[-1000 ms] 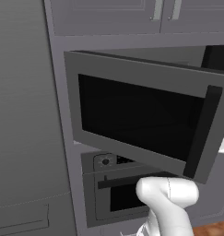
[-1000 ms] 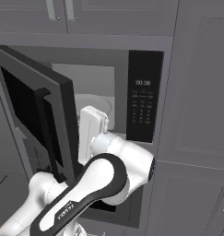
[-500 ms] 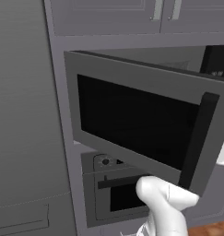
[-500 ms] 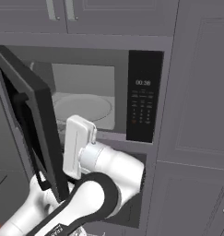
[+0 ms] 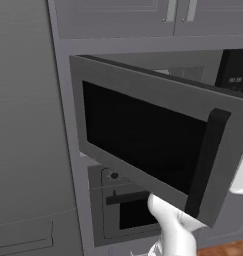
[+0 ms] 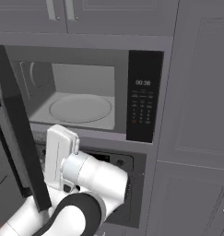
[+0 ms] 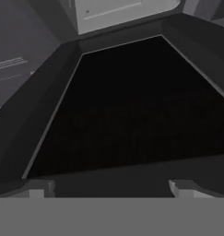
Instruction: Place the sponge inside the microwave to prepare for sanitizing.
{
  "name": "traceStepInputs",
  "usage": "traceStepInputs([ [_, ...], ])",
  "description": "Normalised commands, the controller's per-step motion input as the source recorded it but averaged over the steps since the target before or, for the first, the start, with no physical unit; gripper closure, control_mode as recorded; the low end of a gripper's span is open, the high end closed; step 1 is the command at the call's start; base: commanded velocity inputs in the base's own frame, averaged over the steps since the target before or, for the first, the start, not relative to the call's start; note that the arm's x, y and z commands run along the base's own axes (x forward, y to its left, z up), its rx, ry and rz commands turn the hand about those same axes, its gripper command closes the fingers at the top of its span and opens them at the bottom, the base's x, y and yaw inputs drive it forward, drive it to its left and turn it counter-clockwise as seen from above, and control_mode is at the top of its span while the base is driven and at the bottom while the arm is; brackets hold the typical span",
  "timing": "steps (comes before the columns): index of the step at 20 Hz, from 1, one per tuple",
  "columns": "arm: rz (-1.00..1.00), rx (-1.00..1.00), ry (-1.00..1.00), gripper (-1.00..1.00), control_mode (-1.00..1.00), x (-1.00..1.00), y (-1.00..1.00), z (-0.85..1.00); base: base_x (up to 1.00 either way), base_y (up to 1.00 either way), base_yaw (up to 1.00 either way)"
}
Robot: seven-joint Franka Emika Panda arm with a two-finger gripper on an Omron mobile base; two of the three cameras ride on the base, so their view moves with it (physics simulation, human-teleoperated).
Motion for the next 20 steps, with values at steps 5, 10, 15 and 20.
traceStepInputs([
  [5, 0.05, 0.02, 0.00, -1.00, -1.00, -0.33, 0.45, -0.11, 0.00, 0.00, 0.00],
  [10, 0.05, 0.01, 0.00, -1.00, -1.00, -0.29, 0.47, -0.14, 0.00, 0.00, 0.00],
  [15, 0.06, 0.00, 0.01, -1.00, -1.00, -0.24, 0.53, -0.17, 0.00, 0.00, 0.00],
  [20, 0.05, 0.00, 0.00, -1.00, -1.00, -0.24, 0.63, -0.20, 0.00, 0.00, 0.00],
])
